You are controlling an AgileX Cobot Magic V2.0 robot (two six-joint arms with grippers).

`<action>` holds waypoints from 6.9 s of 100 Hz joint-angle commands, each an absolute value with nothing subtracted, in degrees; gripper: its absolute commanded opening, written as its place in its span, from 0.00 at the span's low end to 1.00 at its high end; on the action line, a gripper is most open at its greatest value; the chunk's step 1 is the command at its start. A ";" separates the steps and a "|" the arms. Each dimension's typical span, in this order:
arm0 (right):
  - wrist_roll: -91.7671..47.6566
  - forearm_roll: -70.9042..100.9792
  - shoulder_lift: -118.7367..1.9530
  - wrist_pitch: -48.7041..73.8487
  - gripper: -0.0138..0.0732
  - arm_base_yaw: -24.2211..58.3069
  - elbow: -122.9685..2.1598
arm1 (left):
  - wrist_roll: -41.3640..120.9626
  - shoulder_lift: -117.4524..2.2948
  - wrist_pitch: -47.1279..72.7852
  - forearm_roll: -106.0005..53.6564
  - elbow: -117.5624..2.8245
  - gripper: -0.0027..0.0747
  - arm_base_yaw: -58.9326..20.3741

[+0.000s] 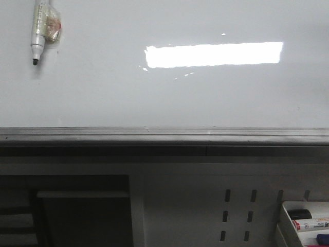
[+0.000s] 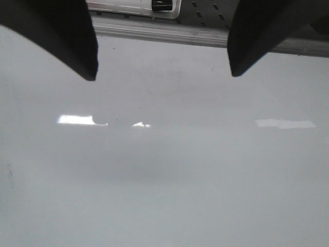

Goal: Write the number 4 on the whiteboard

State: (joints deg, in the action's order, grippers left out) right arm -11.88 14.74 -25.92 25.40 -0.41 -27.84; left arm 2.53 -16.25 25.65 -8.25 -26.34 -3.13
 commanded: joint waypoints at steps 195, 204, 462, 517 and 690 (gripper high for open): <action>-12.14 16.23 -26.71 22.16 0.71 -0.66 -29.77 | 7.01 -72.15 -13.57 -4.08 -39.95 0.11 -23.13; -12.14 16.23 -26.71 22.16 0.71 -0.66 -29.77 | 7.01 -72.15 -13.57 -3.98 -39.95 0.06 -23.13; -70.09 42.06 -78.81 64.07 0.11 31.77 -76.48 | 71.53 -67.43 53.95 -46.55 -60.01 0.01 -29.68; -54.52 28.25 -74.47 62.73 0.08 31.77 -80.74 | 63.50 -61.37 52.87 -42.74 -60.89 0.46 -22.60; -13.69 16.29 -77.95 42.59 0.08 29.58 -76.33 | 51.14 -36.32 38.46 -41.53 -39.68 0.44 -9.98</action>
